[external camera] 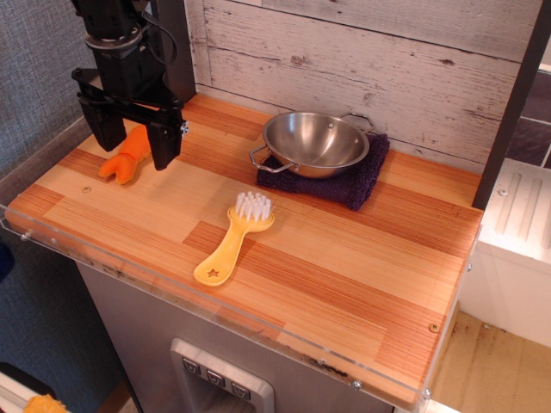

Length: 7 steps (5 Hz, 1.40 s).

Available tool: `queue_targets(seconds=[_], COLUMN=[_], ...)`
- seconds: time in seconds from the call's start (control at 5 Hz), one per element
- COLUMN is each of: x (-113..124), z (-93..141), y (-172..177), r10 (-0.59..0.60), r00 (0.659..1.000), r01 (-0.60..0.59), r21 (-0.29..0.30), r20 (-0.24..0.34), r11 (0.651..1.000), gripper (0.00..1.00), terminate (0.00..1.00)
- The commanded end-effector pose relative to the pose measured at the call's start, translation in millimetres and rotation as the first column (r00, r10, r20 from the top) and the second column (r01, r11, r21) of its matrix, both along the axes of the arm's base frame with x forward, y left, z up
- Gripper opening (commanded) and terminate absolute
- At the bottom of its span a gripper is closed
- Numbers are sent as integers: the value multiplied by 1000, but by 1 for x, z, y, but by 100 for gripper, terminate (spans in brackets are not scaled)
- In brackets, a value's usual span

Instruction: Put the yellow brush to the left of the metal bowl.

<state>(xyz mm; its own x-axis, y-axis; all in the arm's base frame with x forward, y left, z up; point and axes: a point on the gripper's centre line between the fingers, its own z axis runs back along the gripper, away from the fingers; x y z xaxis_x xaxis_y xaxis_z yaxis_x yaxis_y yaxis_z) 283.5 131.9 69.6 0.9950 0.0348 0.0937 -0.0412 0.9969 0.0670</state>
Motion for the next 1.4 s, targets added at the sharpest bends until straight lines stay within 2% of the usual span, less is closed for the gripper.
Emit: queue_targets(seconds=[0.0,0.4,0.6,0.8,1.2], x=[0,-23,-28,-20,5], z=[0,-7,-14,-30,-51], y=[0,-62,-88,-92,-87], r10=[0,-86,-117,-72,18], r00=[1000,996,993,996,996], r01=[0,86,117,71,-16], r21=[0,-18,-1,22,-25], r20=[0,20,33,47,86], r11=[1000,996,993,997,1000], gripper=[100,100,100,100,100], terminate=[0,0,0,0,0])
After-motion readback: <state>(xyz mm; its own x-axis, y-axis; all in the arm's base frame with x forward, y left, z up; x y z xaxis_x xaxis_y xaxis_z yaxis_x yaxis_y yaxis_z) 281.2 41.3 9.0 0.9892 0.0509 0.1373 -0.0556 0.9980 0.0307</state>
